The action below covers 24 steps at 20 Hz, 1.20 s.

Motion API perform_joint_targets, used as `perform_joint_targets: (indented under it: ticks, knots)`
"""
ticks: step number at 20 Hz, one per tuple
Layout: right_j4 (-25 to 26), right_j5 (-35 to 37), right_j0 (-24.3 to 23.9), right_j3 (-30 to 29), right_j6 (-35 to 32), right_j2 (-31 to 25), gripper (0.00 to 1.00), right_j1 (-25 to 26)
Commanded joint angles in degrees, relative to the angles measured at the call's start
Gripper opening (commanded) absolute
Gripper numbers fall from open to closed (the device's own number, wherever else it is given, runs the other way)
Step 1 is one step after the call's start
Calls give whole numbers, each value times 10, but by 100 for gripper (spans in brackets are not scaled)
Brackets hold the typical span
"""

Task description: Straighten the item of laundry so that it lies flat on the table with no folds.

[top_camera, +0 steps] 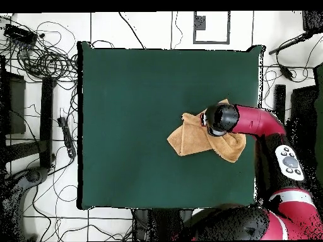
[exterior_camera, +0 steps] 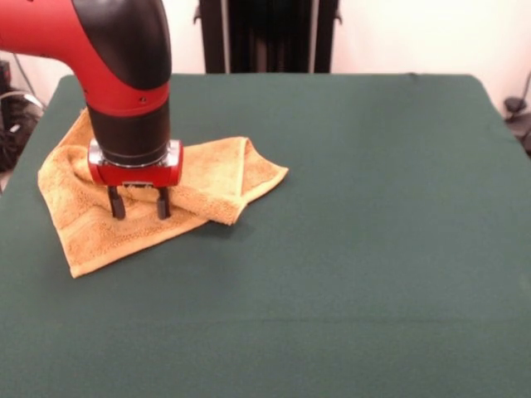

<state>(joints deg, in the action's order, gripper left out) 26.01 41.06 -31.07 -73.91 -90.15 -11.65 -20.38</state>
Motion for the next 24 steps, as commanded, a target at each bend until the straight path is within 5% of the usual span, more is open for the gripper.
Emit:
perform_joint_targets:
  ticks: [1,7,24]
  knots:
    - [-5,-107,5,-148,-108,0,100,-40]
    - [-19,-131,1,-212,-116,13,100,-50]
    - [-51,-172,0,-197,-105,26,100,-4]
